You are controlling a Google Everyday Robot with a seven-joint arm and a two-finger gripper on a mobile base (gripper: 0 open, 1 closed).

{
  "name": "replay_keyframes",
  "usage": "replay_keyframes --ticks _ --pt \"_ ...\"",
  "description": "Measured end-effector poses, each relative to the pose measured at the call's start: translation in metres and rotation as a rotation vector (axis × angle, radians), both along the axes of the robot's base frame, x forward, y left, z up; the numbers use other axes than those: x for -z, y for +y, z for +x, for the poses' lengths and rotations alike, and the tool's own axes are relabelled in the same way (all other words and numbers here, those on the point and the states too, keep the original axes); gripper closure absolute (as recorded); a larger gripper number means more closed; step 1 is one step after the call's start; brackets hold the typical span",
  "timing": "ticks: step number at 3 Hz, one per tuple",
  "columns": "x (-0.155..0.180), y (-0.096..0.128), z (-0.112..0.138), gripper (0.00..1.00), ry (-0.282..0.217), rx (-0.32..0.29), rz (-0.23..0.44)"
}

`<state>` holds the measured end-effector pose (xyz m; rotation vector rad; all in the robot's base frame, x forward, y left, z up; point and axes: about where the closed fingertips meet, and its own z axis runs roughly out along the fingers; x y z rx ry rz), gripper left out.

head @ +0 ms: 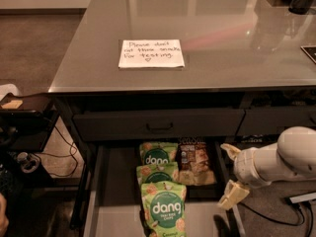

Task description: Pick brown chip bag from middle drawer and place on counter

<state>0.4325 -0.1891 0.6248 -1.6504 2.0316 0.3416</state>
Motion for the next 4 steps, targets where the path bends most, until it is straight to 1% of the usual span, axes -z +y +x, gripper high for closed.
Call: replay_keyframes --ticks 1,2,3,4 --pt "0.040 -0.002 0.013 0.00 -0.003 0.013 0.086" --pt "0.040 -0.002 0.013 0.00 -0.003 0.013 0.086" --pt "0.060 -0.008 0.018 0.00 -0.048 -0.016 0.032" --pt "0.091 -0.010 0.035 0.00 -0.108 -0.050 -0.040"
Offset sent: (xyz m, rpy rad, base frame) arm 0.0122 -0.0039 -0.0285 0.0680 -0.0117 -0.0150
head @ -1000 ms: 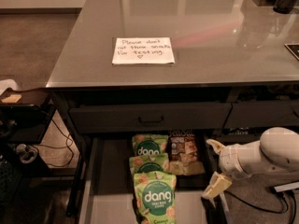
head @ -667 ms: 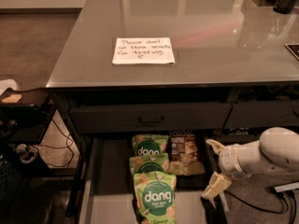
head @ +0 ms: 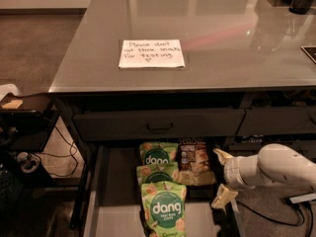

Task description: Pick brown chip bag from middle drawer and place on counter

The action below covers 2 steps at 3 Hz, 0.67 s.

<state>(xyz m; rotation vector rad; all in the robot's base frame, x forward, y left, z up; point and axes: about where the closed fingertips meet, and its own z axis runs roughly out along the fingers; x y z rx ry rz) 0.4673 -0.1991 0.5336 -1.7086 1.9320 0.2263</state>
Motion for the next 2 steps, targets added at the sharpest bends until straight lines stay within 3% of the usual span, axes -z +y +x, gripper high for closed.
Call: replay_keyframes --ticks 1,2 --pt "0.029 0.000 0.023 0.00 -0.037 0.001 -0.027" --pt "0.088 -0.004 0.077 0.00 -0.029 0.045 -0.006"
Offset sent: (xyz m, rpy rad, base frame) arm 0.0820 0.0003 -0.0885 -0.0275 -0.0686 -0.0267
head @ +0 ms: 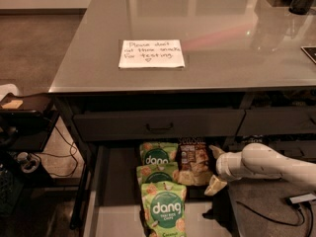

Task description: Pick brown chip bag from middle drawer and place on counter

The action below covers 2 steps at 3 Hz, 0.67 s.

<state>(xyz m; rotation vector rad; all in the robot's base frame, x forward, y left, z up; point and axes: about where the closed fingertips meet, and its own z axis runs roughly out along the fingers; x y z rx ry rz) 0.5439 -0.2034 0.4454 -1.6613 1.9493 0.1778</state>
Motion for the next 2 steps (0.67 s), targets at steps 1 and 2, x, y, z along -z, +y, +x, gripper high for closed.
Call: replay_keyframes --ticks 1,2 --pt "0.000 0.000 0.000 0.00 0.000 0.000 0.000" --pt "0.011 -0.001 0.001 0.00 0.013 0.013 0.008"
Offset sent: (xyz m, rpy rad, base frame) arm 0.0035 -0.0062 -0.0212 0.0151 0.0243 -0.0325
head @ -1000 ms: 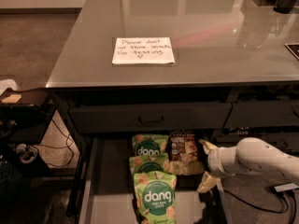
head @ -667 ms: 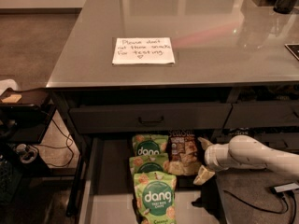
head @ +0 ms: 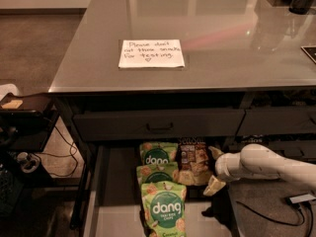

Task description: Pick brown chip bag from middle drawer and place on counter

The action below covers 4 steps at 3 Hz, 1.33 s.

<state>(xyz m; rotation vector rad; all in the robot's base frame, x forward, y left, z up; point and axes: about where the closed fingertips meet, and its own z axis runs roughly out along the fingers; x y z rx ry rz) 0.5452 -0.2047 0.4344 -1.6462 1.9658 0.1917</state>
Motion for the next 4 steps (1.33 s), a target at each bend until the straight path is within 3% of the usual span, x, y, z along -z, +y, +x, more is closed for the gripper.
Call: replay_keyframes --ticks 2,4 --pt "0.042 -0.010 0.017 0.00 0.031 0.058 0.028" --pt "0.060 -0.002 0.053 0.04 0.019 0.069 0.068"
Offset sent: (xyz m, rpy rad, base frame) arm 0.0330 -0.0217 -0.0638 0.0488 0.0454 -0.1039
